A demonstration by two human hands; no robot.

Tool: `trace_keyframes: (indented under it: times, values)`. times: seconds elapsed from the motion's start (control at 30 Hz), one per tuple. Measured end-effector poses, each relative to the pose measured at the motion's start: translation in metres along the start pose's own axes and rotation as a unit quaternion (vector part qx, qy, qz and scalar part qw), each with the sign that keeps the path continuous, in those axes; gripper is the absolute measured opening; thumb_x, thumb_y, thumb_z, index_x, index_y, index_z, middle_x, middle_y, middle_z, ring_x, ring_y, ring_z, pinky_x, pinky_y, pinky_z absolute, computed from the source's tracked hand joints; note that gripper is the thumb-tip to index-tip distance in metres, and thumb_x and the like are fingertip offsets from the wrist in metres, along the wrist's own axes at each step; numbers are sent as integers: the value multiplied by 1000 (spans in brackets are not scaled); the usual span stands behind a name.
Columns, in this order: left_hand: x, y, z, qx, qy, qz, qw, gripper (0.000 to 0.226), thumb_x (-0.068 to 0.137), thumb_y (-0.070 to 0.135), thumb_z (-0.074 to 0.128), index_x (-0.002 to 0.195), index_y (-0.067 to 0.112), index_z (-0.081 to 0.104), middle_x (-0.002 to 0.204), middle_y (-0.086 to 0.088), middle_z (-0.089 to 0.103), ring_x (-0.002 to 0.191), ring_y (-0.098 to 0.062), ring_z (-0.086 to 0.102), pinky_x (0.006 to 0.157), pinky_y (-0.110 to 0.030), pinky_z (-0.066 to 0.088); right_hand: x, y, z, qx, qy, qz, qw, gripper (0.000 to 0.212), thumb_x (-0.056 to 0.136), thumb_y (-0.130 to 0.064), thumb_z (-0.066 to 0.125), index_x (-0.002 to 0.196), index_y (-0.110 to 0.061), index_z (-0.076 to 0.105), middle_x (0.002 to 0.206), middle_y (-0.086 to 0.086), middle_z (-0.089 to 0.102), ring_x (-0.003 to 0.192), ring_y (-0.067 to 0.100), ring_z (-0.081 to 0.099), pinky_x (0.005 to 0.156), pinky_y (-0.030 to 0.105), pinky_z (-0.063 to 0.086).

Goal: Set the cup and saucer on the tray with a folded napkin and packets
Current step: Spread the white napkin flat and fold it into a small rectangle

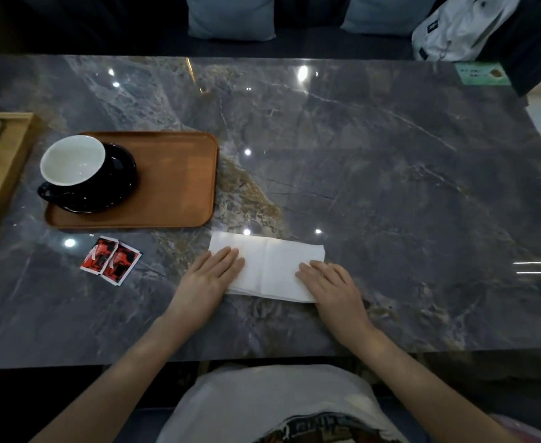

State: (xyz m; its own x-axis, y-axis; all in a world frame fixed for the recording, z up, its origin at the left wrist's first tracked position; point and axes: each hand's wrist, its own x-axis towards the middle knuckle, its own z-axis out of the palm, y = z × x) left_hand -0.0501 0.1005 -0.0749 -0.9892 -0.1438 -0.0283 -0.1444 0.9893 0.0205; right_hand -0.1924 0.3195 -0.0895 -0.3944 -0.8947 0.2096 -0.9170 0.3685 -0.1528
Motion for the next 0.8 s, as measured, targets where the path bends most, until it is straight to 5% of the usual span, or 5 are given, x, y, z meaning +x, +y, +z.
trace_keyframes:
  times: [0.47, 0.8]
  values:
    - [-10, -5, 16, -23, -32, 2, 999, 45, 79, 9, 37, 120, 6, 56, 125, -13, 61, 115, -29, 57, 104, -32, 22, 19, 20, -6, -40, -14, 39, 998, 44, 79, -4, 37, 113, -6, 65, 116, 13, 68, 106, 31, 64, 94, 35, 32]
    - [-13, -7, 21, -116, -15, -20, 993, 44, 83, 5, 35, 120, -7, 54, 126, -25, 56, 119, -38, 51, 113, -29, 12, 5, 20, 1, -65, -24, -27, 997, 43, 81, -5, 40, 115, -13, 65, 120, 10, 66, 109, 27, 63, 99, 36, 32]
